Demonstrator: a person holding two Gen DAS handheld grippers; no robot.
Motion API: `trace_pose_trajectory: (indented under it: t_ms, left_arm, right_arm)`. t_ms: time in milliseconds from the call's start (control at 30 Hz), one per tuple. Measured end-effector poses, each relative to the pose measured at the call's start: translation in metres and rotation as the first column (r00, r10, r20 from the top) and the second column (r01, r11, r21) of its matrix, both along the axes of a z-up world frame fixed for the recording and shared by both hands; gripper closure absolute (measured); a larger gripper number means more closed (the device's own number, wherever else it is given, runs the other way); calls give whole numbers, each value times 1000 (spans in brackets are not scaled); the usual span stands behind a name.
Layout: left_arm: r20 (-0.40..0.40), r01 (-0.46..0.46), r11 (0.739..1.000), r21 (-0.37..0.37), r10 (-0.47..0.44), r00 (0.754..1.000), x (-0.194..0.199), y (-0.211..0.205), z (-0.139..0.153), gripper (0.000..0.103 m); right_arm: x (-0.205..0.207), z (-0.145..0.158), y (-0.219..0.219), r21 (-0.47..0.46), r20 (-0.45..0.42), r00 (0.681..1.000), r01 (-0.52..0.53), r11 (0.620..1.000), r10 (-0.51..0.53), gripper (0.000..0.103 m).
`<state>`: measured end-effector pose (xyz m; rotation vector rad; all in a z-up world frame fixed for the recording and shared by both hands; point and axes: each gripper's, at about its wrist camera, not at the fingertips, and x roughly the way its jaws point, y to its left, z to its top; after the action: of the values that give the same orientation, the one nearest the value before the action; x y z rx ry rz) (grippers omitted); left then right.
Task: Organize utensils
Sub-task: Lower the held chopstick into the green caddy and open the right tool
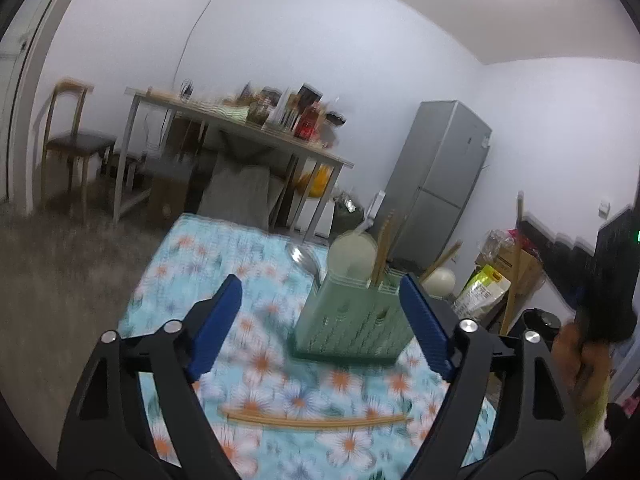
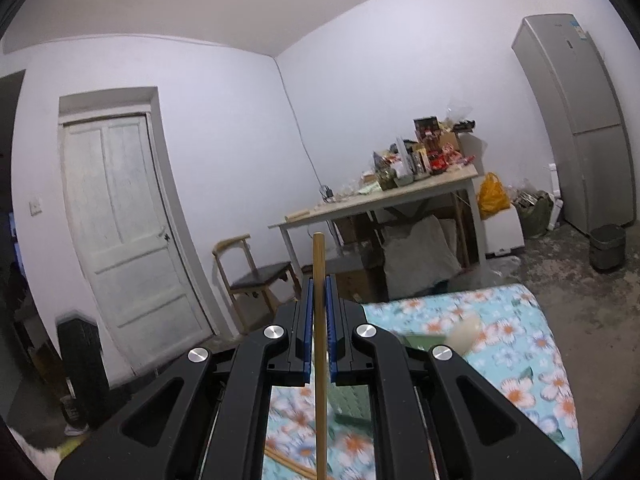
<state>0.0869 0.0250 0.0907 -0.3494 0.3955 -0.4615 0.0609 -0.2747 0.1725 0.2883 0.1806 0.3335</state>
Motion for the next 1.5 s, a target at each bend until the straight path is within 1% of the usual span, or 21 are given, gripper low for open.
trace_pose_trajectory:
  t_ms: [100, 167, 367, 533, 600, 733, 867, 1000, 1133, 1400, 1500]
  left_arm:
    - [-54, -12, 1000, 2, 12, 998, -3, 10, -19, 23]
    - [-68, -15, 1000, -6, 15, 998, -3, 16, -25, 22]
    - [-68, -33, 999, -25, 32, 997, -1, 32, -31, 21]
    - [-69, -40, 999, -26, 38, 997, -4, 31, -32, 21]
    - [-73, -40, 999, -28, 38, 997, -3, 32, -34, 21]
    - [-77, -44, 999, -27, 42, 996, -2, 33, -36, 21]
    - [-82, -47, 998, -34, 44, 996, 2, 36, -38, 21]
    - [-94, -49, 997, -57, 44, 995, 6, 40, -40, 21]
    - [-95, -49, 997, -58, 43, 995, 7, 41, -41, 21]
    - [-104, -58, 996, -72, 51, 993, 9, 47, -45, 21]
    - [-100, -63, 995, -74, 56, 993, 9, 50, -46, 21]
  right_arm:
    - [8, 17, 9, -22, 42, 999, 3, 1000, -2, 97]
    - [15, 28, 13, -25, 66, 998, 1, 1000, 0, 97]
    - [40, 60, 26, -58, 142, 990, 29, 998, -21, 97]
    - [66, 73, 34, -72, 173, 984, 62, 995, -48, 97]
    - [79, 75, 35, -63, 175, 982, 78, 995, -66, 97]
    - [102, 74, 34, -44, 169, 980, 117, 992, -108, 97]
    - [118, 67, 32, -22, 152, 973, 180, 983, -175, 97]
    - [123, 55, 36, -52, 167, 950, 276, 960, -264, 97]
    - [124, 48, 43, -95, 198, 927, 342, 935, -319, 97]
    - [124, 35, 69, -166, 270, 884, 434, 886, -382, 97]
    - [124, 29, 75, -180, 286, 874, 452, 873, -393, 97]
